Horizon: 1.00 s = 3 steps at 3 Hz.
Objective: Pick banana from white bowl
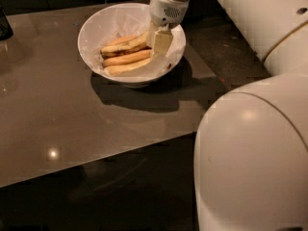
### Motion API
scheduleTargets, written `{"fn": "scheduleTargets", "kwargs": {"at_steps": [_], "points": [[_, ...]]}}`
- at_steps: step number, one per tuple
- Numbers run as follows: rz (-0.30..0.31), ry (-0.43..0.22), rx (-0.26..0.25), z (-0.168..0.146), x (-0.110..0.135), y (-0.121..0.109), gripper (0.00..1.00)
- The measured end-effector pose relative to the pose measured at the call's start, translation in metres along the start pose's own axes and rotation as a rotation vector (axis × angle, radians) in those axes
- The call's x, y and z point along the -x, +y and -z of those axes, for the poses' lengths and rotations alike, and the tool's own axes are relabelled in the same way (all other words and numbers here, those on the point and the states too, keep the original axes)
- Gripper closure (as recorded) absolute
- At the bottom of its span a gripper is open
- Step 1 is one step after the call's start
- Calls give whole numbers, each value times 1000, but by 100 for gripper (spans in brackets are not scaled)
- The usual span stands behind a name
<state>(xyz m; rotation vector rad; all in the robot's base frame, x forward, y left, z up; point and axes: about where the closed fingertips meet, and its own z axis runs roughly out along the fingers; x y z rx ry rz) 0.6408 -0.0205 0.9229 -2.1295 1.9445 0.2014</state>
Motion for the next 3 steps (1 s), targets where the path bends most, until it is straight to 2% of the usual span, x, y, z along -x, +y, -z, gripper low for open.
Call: {"fn": "scheduleTargets", "kwargs": {"at_steps": [3], "points": [[0,3,6,-1,0,2,45]]}}
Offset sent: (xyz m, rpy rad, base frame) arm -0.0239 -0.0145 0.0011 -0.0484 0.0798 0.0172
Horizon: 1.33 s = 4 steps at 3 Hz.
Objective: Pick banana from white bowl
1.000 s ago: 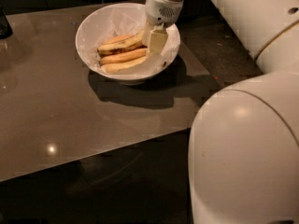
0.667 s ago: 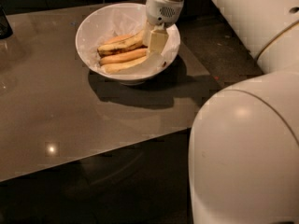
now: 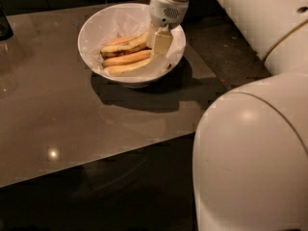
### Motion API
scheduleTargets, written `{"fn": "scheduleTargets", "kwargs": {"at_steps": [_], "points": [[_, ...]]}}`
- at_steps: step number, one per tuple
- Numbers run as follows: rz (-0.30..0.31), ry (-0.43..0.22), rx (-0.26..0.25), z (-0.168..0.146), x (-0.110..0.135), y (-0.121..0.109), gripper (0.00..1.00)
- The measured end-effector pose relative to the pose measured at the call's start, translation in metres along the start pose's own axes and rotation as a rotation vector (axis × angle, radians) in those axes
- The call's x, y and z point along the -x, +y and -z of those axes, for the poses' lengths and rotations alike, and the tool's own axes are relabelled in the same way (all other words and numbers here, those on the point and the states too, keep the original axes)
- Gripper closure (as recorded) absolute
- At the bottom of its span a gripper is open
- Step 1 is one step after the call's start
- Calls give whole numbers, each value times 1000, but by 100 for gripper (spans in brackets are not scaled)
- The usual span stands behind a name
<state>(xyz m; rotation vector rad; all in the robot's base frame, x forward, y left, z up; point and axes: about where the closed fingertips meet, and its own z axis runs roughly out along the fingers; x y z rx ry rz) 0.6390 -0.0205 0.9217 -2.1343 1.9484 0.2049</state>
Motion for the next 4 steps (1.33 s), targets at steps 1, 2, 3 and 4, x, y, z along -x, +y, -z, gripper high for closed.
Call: {"fn": "scheduleTargets", "kwargs": {"at_steps": [1,2,3,4], "points": [[0,1,2,0,0,0,45],[0,1,2,0,0,1,45],[29,27,3,-8,-10,8,30],[76,54,-20,-1,-20,18,7]]}}
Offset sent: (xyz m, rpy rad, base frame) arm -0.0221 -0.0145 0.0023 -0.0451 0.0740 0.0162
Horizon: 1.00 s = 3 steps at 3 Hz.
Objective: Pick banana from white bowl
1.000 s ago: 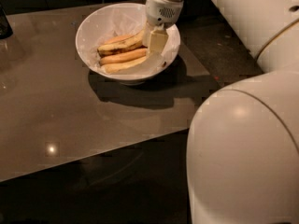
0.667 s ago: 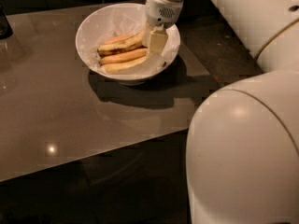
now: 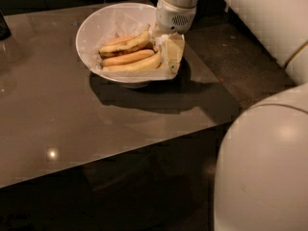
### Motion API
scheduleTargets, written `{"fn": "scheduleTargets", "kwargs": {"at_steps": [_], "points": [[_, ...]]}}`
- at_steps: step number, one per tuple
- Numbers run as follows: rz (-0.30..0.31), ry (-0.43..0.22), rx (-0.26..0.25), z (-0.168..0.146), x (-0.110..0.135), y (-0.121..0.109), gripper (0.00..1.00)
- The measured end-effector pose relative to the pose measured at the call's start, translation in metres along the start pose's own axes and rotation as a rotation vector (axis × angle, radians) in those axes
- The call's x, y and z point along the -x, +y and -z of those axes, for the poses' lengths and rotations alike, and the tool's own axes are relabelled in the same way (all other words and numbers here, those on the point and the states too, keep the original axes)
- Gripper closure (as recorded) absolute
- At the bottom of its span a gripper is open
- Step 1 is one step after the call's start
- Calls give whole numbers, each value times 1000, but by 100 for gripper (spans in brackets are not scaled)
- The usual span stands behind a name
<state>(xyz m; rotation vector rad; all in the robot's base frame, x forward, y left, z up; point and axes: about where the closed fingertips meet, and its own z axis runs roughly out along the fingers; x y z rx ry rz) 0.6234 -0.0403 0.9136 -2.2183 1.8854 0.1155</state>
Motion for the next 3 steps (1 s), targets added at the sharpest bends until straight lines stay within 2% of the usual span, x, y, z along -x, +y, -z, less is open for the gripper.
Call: {"fn": "scheduleTargets", "kwargs": {"at_steps": [1,3], "points": [[74,30,-63,23,-8,16,0],[73,7,-90,29,-8,15,0]]}}
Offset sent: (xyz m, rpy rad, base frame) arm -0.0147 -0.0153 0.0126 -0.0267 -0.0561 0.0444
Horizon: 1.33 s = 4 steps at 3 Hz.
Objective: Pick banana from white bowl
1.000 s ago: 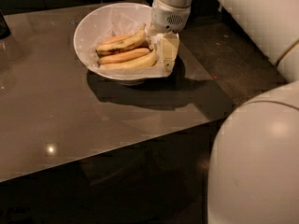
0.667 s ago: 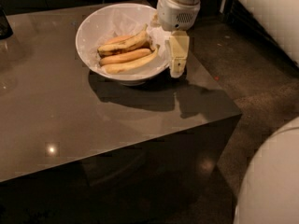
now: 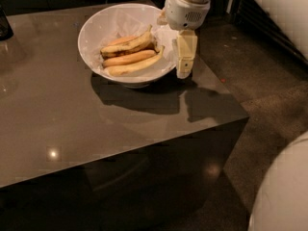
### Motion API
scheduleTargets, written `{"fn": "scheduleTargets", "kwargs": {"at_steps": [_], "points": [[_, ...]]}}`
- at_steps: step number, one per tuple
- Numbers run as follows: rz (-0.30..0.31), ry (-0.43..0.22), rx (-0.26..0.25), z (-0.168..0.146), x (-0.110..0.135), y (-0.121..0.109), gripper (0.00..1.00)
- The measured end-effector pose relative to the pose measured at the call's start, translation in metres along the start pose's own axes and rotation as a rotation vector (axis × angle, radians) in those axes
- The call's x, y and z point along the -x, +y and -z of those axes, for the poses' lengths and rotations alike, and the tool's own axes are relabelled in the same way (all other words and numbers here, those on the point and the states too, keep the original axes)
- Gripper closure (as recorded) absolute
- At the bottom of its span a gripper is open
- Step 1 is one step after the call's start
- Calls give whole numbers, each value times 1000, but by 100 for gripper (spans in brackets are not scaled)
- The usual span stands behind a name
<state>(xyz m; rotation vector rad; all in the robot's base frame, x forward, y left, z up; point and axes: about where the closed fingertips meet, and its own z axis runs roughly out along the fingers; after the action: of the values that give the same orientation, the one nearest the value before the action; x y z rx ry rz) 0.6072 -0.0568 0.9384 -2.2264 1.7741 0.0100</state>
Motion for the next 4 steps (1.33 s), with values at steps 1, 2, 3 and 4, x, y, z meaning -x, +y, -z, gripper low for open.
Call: {"fn": "scheduleTargets", "kwargs": {"at_steps": [1,2,3,4], "points": [[36,-13,-4,15,1,1,0],[36,-13,-4,15,1,1,0],[52,-40,-21,25,0,-10,0],[75,-58,-21,30,1,-23,0]]}}
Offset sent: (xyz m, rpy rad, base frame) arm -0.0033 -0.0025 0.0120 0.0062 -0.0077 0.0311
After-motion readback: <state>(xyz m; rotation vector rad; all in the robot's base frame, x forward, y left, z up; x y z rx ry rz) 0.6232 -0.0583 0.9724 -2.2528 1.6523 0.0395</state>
